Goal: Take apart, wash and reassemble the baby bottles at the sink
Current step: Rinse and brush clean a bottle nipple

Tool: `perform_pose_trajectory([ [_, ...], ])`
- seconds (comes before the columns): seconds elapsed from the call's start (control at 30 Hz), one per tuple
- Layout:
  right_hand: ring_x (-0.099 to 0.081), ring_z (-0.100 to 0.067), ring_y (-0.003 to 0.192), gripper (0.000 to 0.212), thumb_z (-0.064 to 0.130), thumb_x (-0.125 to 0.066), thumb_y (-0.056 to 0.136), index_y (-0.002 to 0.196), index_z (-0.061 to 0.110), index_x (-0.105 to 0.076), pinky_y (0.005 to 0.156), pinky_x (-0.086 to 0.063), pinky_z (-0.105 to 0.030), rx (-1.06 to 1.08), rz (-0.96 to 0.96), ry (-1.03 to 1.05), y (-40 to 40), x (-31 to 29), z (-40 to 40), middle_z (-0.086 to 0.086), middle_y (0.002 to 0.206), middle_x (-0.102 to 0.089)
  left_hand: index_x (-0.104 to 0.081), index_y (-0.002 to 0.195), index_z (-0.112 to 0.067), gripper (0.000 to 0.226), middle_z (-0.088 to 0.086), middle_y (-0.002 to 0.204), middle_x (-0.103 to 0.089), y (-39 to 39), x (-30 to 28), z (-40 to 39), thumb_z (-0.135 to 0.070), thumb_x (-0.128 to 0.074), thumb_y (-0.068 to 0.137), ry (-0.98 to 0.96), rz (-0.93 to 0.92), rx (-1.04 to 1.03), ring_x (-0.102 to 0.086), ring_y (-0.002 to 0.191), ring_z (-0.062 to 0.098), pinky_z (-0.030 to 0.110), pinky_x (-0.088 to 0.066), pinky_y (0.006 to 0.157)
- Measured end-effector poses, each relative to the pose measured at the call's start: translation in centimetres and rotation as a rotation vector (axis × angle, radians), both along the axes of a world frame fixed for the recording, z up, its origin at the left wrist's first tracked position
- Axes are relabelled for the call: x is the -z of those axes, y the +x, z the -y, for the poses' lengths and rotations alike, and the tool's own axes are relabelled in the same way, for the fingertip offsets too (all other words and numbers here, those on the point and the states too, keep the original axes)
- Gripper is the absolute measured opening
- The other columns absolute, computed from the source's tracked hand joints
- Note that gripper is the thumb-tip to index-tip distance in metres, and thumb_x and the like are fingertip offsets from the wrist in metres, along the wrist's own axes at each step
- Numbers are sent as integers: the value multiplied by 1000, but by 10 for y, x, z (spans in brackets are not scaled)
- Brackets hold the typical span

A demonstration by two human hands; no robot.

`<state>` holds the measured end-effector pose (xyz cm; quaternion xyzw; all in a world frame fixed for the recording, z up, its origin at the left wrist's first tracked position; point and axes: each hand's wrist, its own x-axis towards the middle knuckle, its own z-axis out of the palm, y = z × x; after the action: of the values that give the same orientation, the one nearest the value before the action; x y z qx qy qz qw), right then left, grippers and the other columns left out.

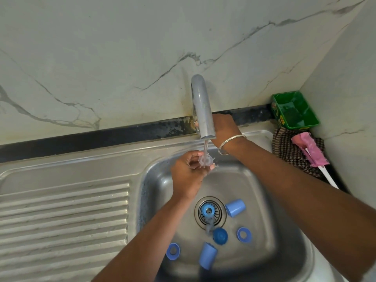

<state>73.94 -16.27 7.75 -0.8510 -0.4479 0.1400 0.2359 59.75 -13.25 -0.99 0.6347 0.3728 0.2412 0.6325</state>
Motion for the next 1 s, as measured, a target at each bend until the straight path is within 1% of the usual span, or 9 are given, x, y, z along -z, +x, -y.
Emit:
perform_pose_trajectory([
  [0.2,-45,-15,74,20,16,-53,99,96,2,-67,72,-35,-24,5,6,16,-1,0,1,3,78,-49,-66,103,0,40,2,91,-75,-6,1,4,7,-85,69,6,-20,18,-72,82,10,26,-58,74],
  [0.37,-55,-21,81,22,17,-51,100,100,3,-67,77,-42,-29,10,-6,3,-4,-1,1,-4,84,-57,-65,105,2,38,9,97,-74,-13,-2,14,17,-76,72,-29,-7,19,-69,80,3,13,-52,68],
  [0.47,-61,-29,91,24,18,-50,100,104,1,-66,84,-45,-33,0,-14,-19,-7,-4,2,-13,96,-66,-67,102,-4,38,10,95,-74,-14,1,15,15,-79,71,-118,33,-12,-70,84,13,21,-56,72],
  [0.53,-61,-29,90,25,18,-49,101,103,1,-66,83,-44,-31,-5,-13,-19,-7,-5,2,-15,96,-67,-69,99,-7,37,8,91,-75,-13,1,15,13,-79,71,-196,58,-7,-71,85,16,26,-57,76],
  [0.63,-53,-20,80,25,18,-48,101,102,1,-66,75,-37,-24,-7,11,-21,-6,-6,3,-6,84,-58,-71,102,-11,36,2,94,-77,-15,1,14,6,-83,71,-86,40,44,-73,89,17,30,-58,81],
  [0.77,-47,-16,76,23,17,-48,101,100,2,-66,75,-38,-26,5,3,-10,-7,-4,3,-1,80,-50,-70,100,-22,40,-7,97,-76,-20,2,10,1,-83,71,52,-66,164,-72,93,11,26,-57,84],
  [0.87,-47,-16,76,23,16,-47,101,99,3,-66,74,-38,-26,5,13,-20,-6,-2,3,0,79,-49,-70,101,-8,24,4,92,-76,-15,-5,5,5,-72,80,-110,-87,64,-71,86,16,19,-54,71],
  [0.93,-48,-16,76,23,16,-48,101,101,3,-66,77,-40,-27,3,14,-30,-6,-1,2,0,80,-49,-70,95,-1,11,8,80,-72,-11,-14,3,3,-65,87,-304,-115,5,-65,71,14,15,-46,57],
  [1.0,-50,-18,78,22,17,-48,101,101,4,-66,78,-41,-28,-1,15,-40,-6,-1,2,0,80,-49,-70,90,-3,5,7,77,-72,-8,-21,4,-7,-66,91,-553,-135,-53,-60,64,11,18,-42,55],
])
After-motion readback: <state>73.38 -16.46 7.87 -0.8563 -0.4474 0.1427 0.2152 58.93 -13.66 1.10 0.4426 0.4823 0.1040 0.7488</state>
